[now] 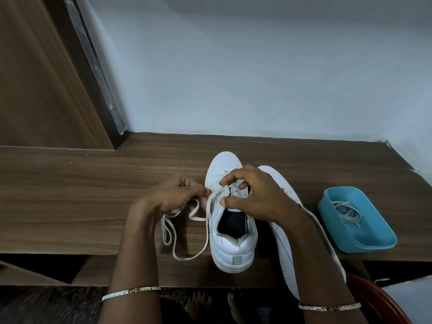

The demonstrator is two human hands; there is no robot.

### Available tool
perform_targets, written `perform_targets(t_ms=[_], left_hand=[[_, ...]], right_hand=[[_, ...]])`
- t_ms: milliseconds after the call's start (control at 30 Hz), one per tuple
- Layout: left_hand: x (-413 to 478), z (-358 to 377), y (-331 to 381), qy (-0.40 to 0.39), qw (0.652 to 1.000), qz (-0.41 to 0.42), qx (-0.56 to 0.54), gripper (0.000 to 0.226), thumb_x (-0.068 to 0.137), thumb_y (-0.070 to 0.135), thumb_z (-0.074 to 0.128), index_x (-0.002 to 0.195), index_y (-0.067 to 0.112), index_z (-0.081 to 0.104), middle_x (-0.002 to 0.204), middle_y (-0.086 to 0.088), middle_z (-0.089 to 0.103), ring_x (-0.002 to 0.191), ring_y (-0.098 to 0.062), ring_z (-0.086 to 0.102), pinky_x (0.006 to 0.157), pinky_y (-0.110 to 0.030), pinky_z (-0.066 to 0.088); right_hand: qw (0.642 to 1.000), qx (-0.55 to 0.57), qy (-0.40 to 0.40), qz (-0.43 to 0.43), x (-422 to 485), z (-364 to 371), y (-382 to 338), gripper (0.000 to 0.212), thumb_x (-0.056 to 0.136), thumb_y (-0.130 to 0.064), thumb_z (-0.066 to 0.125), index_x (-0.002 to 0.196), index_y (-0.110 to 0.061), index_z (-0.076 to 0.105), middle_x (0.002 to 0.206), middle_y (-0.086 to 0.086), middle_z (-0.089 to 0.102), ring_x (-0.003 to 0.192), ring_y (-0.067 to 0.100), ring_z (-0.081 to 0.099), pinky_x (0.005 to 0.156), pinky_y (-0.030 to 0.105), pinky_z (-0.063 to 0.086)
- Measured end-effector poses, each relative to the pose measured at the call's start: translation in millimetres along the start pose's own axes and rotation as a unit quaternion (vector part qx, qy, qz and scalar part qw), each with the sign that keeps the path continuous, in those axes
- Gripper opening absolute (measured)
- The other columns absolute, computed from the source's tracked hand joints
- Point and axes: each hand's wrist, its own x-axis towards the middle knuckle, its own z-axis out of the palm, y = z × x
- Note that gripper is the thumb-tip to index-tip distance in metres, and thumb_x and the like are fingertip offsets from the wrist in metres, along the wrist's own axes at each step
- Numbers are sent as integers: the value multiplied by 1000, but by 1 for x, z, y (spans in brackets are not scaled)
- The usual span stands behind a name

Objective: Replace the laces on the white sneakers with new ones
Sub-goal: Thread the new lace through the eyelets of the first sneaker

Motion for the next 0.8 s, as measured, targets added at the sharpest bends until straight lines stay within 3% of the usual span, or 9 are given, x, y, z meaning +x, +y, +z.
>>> perform_targets(t_ms=[67, 200, 267, 367, 467, 533, 633, 733, 800], left_hand=[[2, 0, -5, -1, 1000, -5, 1, 28, 96, 19, 62, 81, -1, 75, 68, -8, 72, 52, -9, 60, 53, -15, 46], [12, 6, -13, 30, 999, 32, 32, 15, 89, 17, 72, 96, 4, 71, 80, -17, 72, 60, -18, 62, 60, -24, 52], [18, 7, -17, 34, 997, 35, 54, 14, 86, 15, 76, 94, 6, 71, 71, -9, 70, 57, -16, 58, 59, -28, 49], [18, 7, -16, 15, 995, 56, 85, 7, 87, 15, 75, 91, 9, 75, 72, 2, 72, 62, -6, 59, 61, -23, 48], [19, 7, -16, -3, 994, 55, 98, 15, 93, 20, 68, 92, 6, 74, 87, -11, 74, 73, -8, 62, 73, -25, 50], [18, 8, -15, -13, 995, 45, 93, 25, 95, 29, 65, 89, 6, 72, 86, -13, 71, 76, -10, 58, 76, -31, 47], [18, 10, -14, 11, 999, 45, 14, 21, 89, 32, 64, 78, 15, 67, 81, -6, 68, 77, -17, 59, 77, -35, 45], [17, 10, -6, 86, 990, 82, -78, 9, 98, 12, 59, 89, 10, 60, 66, -3, 68, 59, -12, 59, 64, -24, 46], [15, 10, 1, 116, 977, 107, -145, 3, 95, 8, 61, 98, 8, 59, 66, -4, 68, 57, -13, 58, 62, -24, 48]], right_hand=[[1000, -2, 4, 3, 1, 1, 1, 30, 73, -38, 84, 100, -35, 73, 110, -10, 59, 97, 4, 56, 86, 26, 46], [999, 21, 27, -9, 1, 2, 2, 15, 80, -37, 79, 92, -28, 78, 92, -18, 63, 90, 2, 61, 85, 29, 52], [999, 20, 31, -17, 2, 1, 0, 13, 89, -30, 72, 87, -20, 80, 80, -21, 62, 86, 0, 61, 85, 33, 53], [999, 6, 38, -16, 4, 2, 1, 18, 93, -27, 67, 85, -16, 79, 79, -22, 61, 86, 3, 62, 86, 39, 52], [999, 4, 49, -16, 5, 4, 3, 9, 90, -26, 71, 87, -22, 79, 79, -26, 59, 87, 4, 63, 86, 39, 53], [998, 8, 50, -20, 4, 4, 2, 8, 89, -25, 72, 87, -24, 79, 78, -26, 60, 86, 4, 64, 85, 39, 54], [998, 10, 53, -21, 3, 4, 1, 7, 88, -24, 72, 86, -25, 79, 76, -24, 61, 84, 1, 62, 83, 34, 53], [996, 7, 90, -21, 4, 5, -2, 6, 85, -29, 76, 80, -26, 78, 79, -17, 62, 79, -1, 58, 76, 26, 49], [992, 32, 116, -25, 4, 7, -9, 15, 83, -39, 77, 77, -26, 78, 73, -13, 62, 73, -1, 57, 68, 19, 44]])
